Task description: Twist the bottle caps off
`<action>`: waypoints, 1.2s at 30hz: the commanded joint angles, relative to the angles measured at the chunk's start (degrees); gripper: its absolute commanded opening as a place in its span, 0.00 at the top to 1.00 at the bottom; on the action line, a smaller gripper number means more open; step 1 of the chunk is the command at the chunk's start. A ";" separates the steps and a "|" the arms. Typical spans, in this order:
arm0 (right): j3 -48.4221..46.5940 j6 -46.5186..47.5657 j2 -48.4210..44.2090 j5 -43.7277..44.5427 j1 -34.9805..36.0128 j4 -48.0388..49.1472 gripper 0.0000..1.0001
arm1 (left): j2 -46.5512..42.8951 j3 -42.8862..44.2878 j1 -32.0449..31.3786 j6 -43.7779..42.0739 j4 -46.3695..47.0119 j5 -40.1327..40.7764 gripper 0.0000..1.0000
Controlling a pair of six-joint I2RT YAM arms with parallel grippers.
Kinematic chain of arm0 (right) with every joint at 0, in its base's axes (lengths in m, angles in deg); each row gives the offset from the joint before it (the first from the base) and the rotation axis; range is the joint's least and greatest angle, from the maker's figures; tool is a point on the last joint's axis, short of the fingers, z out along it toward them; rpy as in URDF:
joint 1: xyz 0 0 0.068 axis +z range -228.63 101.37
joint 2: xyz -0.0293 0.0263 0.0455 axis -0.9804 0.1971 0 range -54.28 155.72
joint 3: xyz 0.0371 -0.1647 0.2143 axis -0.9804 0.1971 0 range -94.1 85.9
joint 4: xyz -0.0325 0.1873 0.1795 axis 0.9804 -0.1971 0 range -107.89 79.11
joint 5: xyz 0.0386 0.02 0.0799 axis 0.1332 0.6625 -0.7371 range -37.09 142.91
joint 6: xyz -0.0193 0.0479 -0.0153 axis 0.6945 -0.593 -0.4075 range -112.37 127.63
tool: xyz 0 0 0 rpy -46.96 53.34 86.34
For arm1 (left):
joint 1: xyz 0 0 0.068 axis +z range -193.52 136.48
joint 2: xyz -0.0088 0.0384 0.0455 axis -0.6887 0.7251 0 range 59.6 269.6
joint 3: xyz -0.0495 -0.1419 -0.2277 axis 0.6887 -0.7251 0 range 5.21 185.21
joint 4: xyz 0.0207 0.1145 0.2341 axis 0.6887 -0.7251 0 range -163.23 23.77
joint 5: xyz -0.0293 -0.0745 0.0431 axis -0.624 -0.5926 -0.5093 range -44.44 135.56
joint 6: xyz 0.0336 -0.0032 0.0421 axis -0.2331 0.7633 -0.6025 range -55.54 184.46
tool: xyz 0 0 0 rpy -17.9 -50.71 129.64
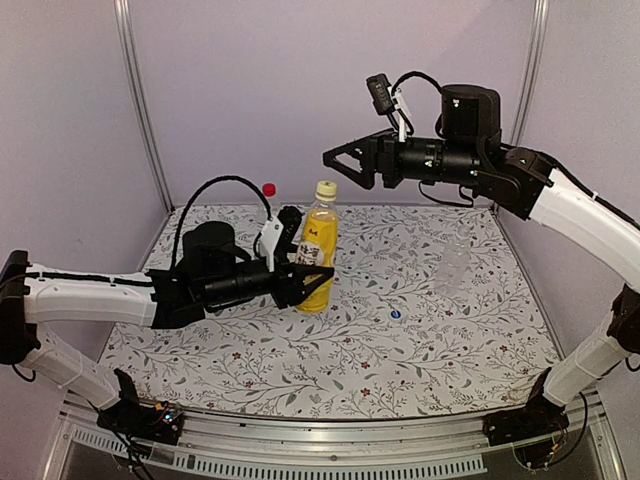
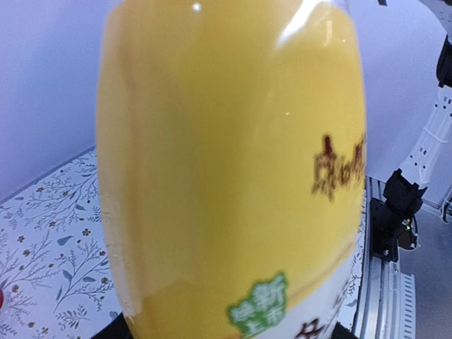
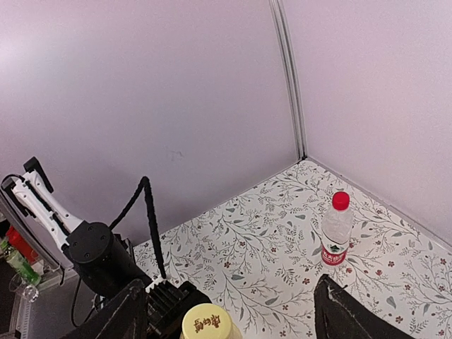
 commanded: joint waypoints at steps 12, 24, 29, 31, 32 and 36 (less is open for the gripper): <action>-3.05 -1.63 5.75 6.76 3.69 -1.25 0.30 | 0.73 3.48 -3.32 -1.78 -2.81 17.87 0.46; -3.41 -1.58 6.61 5.47 3.70 -1.29 0.48 | 0.93 3.87 -3.99 -2.70 -3.48 19.74 0.46; -3.49 -1.54 6.72 5.36 3.72 -1.48 0.51 | 1.01 3.92 -4.17 -2.92 -3.55 20.06 0.47; -3.49 -1.49 6.79 5.15 3.70 -1.59 0.51 | 1.01 3.95 -4.28 -3.05 -3.57 20.13 0.47; -3.49 -1.56 6.88 5.23 3.70 -1.57 0.52 | 1.01 3.92 -4.31 -3.11 -3.55 20.22 0.47; -3.49 -1.53 7.07 4.86 3.70 -1.48 0.56 | 0.92 3.92 -4.32 -3.17 -3.66 20.49 0.47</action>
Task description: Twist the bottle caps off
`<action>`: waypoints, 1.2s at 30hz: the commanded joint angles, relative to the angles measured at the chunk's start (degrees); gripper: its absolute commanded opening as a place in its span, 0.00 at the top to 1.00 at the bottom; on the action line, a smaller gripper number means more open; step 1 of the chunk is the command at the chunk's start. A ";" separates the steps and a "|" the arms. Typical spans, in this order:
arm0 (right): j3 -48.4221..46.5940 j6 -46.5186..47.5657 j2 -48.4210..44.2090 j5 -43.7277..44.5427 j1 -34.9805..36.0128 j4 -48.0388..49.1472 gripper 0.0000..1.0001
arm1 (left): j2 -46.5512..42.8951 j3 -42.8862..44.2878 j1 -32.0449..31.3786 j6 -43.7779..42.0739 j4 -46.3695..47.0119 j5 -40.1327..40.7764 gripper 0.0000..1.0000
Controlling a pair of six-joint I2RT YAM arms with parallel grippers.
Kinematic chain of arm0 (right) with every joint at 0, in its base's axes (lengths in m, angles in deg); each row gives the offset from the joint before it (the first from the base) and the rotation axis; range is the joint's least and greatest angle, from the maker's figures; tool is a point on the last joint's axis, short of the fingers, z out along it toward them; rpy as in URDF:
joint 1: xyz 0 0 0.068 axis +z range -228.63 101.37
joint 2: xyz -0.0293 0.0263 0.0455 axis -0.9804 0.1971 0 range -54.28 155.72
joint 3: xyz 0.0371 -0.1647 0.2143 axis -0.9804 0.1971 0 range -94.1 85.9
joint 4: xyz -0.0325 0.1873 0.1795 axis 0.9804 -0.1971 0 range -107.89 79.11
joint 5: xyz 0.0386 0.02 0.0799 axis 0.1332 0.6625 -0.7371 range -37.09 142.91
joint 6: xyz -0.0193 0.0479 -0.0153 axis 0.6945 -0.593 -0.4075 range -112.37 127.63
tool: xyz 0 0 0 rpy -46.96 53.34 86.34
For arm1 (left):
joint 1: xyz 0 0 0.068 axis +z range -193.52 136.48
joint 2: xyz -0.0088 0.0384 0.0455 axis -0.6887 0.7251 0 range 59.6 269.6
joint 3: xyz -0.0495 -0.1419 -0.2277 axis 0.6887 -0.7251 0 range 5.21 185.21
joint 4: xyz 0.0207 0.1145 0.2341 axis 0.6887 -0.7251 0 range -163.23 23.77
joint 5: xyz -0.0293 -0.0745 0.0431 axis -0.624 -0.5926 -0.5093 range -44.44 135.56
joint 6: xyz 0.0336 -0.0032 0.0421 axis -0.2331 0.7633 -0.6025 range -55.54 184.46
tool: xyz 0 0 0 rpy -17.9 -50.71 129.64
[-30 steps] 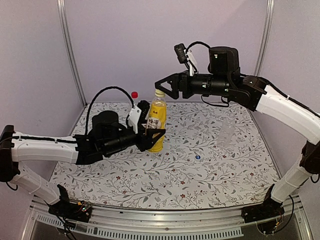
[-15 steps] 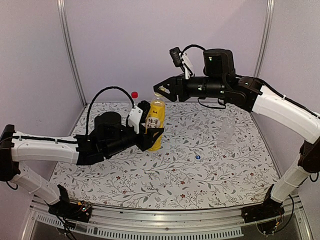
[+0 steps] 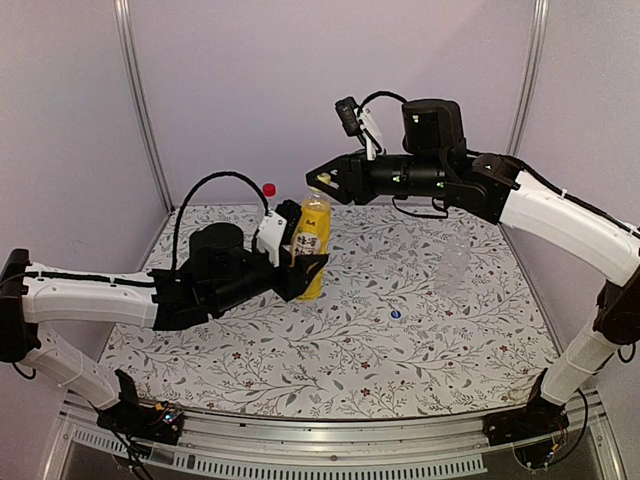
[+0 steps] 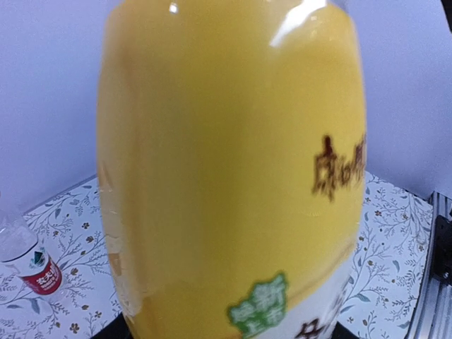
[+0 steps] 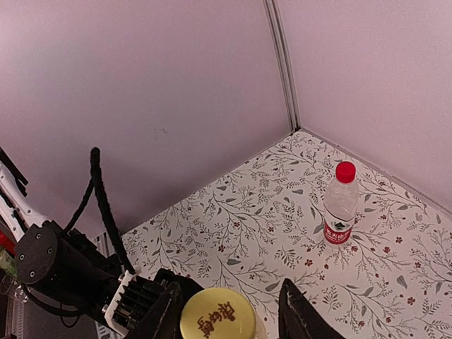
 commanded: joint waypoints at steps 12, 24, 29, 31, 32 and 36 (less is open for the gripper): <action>-1.48 0.51 0.32 -1.41 0.30 0.22 0.72 | 0.62 1.25 -0.85 -1.16 -0.40 1.39 0.47; 4.74 21.74 -5.05 -32.94 -2.98 1.07 0.90 | -3.83 -3.50 3.27 -5.54 1.45 -37.05 0.46; 5.63 27.42 -6.92 -48.27 -4.24 -0.61 0.89 | -3.95 -4.48 4.47 -4.40 3.45 -59.93 0.46; 4.95 28.75 -6.52 -51.83 -4.52 -1.81 0.88 | -3.29 -4.27 4.90 -3.84 4.18 -64.38 0.46; 4.59 29.10 -6.03 -53.12 -4.71 -2.37 0.88 | -2.92 -4.17 5.06 -3.55 4.70 -66.42 0.46; 2.60 29.95 -4.32 -58.22 -5.15 -3.97 0.86 | -0.40 -3.07 5.44 -1.90 6.99 -74.12 0.46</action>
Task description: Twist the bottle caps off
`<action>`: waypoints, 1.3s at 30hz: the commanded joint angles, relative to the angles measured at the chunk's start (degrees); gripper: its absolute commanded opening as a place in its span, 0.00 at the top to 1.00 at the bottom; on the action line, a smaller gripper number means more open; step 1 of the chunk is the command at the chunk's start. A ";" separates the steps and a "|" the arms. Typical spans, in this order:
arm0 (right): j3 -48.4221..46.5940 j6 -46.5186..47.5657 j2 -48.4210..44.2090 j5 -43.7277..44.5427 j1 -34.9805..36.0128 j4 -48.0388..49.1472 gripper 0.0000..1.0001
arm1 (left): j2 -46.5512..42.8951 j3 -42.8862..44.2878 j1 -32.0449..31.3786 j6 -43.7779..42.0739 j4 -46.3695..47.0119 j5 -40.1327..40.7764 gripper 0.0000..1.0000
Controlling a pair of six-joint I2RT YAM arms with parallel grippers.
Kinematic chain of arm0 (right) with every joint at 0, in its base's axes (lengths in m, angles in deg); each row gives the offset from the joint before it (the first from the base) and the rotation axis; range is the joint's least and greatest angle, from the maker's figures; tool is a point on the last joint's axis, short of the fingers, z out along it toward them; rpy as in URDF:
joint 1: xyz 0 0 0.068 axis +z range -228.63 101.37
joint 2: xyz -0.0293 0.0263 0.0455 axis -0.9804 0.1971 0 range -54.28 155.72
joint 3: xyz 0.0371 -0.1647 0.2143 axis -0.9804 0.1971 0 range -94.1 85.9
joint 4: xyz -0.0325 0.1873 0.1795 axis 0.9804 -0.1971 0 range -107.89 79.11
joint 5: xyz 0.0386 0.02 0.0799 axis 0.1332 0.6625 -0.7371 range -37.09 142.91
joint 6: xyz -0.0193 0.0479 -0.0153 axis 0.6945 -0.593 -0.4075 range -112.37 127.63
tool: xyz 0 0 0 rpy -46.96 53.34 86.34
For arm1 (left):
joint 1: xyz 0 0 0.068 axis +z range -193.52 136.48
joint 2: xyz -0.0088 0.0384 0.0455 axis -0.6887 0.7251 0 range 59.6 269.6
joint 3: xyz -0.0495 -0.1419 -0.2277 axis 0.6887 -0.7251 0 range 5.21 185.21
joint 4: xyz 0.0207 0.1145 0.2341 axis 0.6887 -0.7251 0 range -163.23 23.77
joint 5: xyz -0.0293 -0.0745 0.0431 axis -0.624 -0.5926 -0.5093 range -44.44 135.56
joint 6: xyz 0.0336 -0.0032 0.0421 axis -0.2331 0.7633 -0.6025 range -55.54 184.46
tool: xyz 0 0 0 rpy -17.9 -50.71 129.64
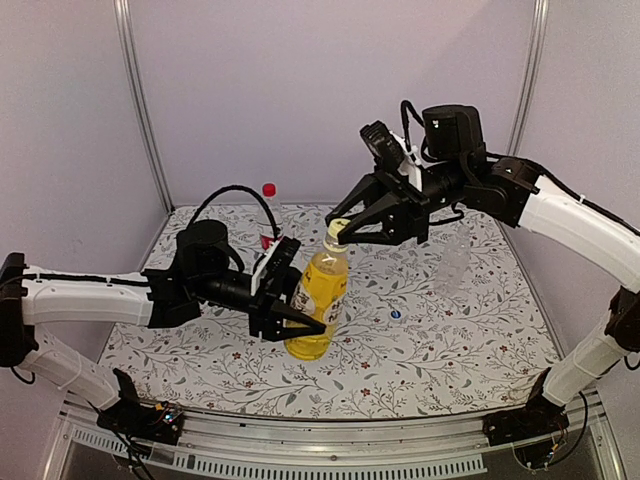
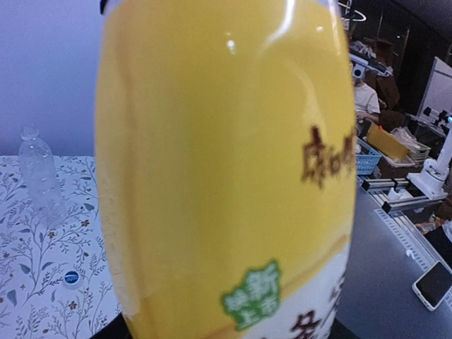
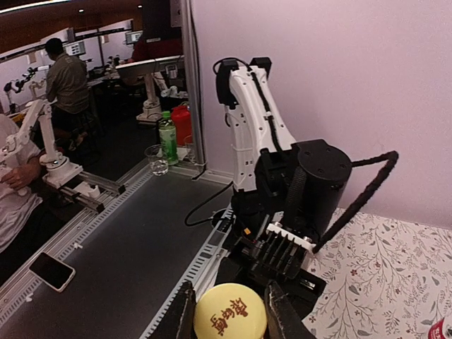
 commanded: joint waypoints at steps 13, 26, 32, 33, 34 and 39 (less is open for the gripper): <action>-5.82 -2.55 1.11 2.01 -3.86 -0.50 0.81 | 2.81 2.29 2.42 2.32 3.58 -15.19 0.47; -0.35 -18.00 -6.92 40.67 -8.20 -2.32 0.81 | -9.92 -1.82 3.82 0.62 -5.77 23.15 0.46; 10.97 -17.52 -8.75 40.98 -8.08 1.04 0.83 | -13.67 -2.54 3.81 1.94 -7.77 42.72 0.46; 13.51 -17.11 -9.24 40.92 -8.07 2.30 0.83 | -14.36 -2.88 3.82 2.09 -7.52 43.98 0.45; 16.21 -17.16 -9.42 41.25 -7.91 3.51 0.83 | -15.06 -3.24 3.87 2.16 -7.23 44.39 0.45; 26.57 -16.88 -8.44 45.60 -5.77 9.37 0.83 | -17.69 -3.38 3.89 2.08 -7.93 47.84 0.43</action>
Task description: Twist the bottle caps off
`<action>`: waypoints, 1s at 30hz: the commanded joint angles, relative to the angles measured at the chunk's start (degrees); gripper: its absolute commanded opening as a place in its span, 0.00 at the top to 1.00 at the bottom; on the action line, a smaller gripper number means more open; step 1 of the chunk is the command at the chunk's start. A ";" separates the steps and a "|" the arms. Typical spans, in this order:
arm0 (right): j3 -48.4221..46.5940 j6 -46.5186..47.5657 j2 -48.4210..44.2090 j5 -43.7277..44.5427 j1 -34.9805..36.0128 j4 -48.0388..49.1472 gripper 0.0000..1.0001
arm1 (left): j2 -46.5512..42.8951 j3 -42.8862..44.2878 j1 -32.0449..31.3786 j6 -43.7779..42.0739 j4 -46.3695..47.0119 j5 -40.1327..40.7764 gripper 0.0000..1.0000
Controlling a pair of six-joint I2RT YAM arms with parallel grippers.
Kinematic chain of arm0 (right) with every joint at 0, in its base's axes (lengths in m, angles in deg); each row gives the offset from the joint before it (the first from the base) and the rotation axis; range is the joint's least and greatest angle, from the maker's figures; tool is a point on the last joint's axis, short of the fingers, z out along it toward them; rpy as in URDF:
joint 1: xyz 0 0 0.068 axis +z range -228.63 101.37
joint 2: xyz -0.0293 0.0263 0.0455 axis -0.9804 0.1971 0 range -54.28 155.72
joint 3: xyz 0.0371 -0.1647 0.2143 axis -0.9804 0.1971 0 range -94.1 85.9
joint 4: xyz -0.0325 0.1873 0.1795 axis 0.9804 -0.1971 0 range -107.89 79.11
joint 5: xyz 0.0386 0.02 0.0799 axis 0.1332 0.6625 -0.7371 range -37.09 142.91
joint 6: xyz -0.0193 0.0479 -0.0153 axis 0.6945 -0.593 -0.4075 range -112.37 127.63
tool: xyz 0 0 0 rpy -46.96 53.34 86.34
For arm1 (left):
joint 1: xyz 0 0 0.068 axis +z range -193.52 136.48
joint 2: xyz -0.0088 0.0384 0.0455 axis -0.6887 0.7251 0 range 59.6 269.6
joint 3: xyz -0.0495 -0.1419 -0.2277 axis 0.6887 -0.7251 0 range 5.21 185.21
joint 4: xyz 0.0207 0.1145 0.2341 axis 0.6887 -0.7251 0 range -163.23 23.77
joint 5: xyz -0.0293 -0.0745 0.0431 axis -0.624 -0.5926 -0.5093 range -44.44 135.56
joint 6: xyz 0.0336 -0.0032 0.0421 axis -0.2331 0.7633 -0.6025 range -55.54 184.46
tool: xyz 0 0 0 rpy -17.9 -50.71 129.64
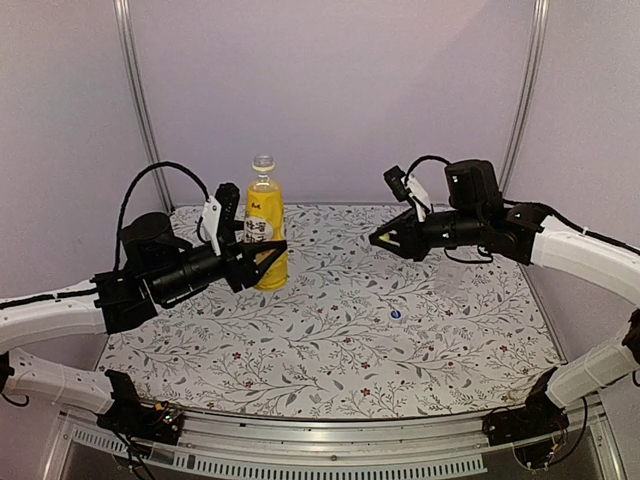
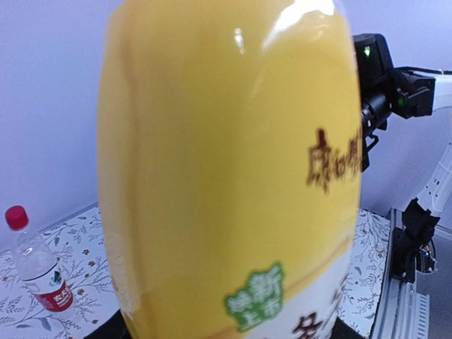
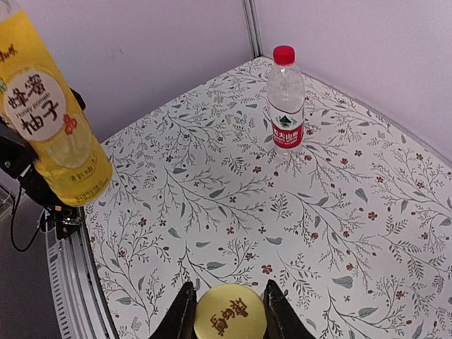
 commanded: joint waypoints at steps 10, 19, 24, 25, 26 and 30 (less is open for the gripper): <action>10.80 0.86 16.34 8.32 5.16 12.25 0.84 | -1.34 -0.48 0.73 -0.20 -1.95 5.91 0.41; 7.54 2.46 29.00 11.33 6.37 12.40 0.85 | 1.05 0.63 0.63 -0.17 -3.01 3.82 0.40; 6.47 3.27 32.53 13.05 6.78 11.22 0.83 | 1.14 0.34 0.66 -0.34 -2.73 3.82 0.40; 6.45 3.42 33.02 13.69 6.99 11.08 0.83 | 1.11 0.35 0.66 -0.38 -2.65 3.82 0.40; 6.56 3.40 33.20 14.31 7.26 11.13 0.83 | 1.22 0.20 0.59 -0.41 -2.63 3.86 0.40; 6.31 3.82 34.35 15.52 8.00 10.60 0.78 | 1.38 0.03 0.65 -0.49 -2.43 3.86 0.40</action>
